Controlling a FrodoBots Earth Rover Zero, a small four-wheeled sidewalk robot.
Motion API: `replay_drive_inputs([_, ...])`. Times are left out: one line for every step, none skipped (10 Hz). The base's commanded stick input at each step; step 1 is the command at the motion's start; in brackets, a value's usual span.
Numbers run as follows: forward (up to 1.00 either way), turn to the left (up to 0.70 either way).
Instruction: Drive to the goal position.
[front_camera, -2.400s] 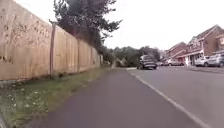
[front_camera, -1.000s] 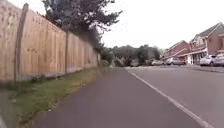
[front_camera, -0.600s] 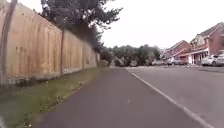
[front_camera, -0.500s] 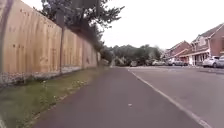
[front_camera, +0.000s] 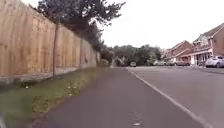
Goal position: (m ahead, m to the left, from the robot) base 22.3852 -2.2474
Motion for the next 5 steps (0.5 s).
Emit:
replay_drive_inputs([1.00, 0.00])
replay_drive_inputs([1.00, 0.00])
replay_drive_inputs([1.00, -0.09])
replay_drive_inputs([1.00, -0.31])
replay_drive_inputs([1.00, -0.40])
